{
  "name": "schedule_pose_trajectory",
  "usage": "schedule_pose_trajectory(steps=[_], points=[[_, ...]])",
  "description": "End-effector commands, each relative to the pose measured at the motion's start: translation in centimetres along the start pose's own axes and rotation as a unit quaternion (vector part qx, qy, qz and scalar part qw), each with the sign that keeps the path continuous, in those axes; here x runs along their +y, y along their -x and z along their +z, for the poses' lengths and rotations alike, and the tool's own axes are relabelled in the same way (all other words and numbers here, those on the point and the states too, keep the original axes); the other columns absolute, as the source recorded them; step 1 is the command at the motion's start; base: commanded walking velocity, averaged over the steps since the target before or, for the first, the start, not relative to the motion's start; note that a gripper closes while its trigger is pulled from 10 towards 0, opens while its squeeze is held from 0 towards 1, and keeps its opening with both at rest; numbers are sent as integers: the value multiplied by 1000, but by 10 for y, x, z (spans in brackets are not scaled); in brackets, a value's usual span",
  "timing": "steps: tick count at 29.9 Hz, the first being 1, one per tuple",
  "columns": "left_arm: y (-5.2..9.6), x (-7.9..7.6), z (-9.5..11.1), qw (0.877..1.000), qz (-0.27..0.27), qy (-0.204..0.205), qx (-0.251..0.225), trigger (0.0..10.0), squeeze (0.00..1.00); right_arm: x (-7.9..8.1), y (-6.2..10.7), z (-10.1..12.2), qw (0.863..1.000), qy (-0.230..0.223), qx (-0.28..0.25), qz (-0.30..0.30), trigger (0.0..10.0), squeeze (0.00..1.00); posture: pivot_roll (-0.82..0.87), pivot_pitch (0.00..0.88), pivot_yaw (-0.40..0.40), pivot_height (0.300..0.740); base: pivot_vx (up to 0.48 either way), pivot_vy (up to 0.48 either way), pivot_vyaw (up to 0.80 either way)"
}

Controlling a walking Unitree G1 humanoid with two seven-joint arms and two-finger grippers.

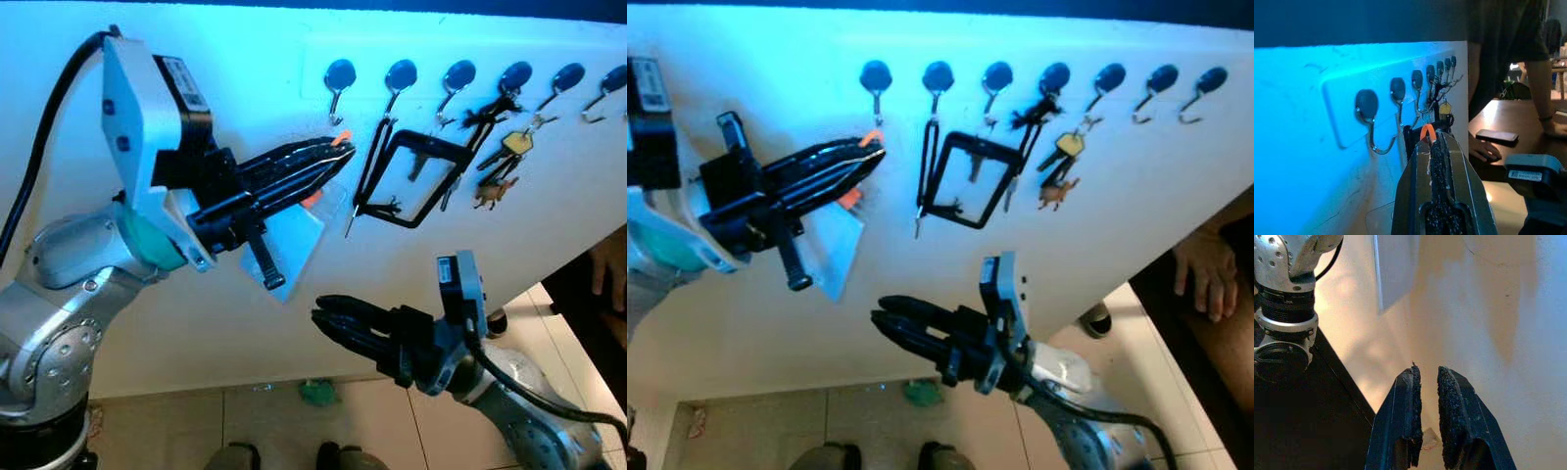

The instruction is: Hang keys on a hook

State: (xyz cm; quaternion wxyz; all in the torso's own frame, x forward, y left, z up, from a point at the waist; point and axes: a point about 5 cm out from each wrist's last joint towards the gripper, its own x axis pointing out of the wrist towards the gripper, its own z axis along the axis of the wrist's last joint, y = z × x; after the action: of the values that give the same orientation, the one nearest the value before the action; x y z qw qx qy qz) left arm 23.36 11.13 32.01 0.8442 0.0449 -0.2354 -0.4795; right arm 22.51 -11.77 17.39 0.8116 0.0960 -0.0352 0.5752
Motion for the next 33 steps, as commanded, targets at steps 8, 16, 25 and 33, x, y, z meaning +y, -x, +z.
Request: schedule_pose_trajectory(steps=[8, 16, 25, 33], points=[[4, 11, -9, 992, 66, 107, -16, 10000, 0, -2, 0, -2, 1000, 5, 0, -6, 10000, 0, 55, 88, 37, 740, 0, 0, 0], [2, 10, -7, 992, 63, 110, -24, 10000, 0, -3, -1, -2, 1000, 8, 0, -6, 10000, 0, 51, 82, 38, 740, 0, 0, 0], [9, 9, -3, 991, 46, 117, -37, 10000, 0, -3, -1, -2, 1000, 8, 1, -7, 10000, 0, 51, 80, 39, 740, 0, 0, 0], [-6, -3, -25, 990, 39, 137, -3, 10000, 0, -5, -3, -3, 1000, 10, 1, -3, 10000, 0, 56, 82, 31, 740, 0, 0, 0]])
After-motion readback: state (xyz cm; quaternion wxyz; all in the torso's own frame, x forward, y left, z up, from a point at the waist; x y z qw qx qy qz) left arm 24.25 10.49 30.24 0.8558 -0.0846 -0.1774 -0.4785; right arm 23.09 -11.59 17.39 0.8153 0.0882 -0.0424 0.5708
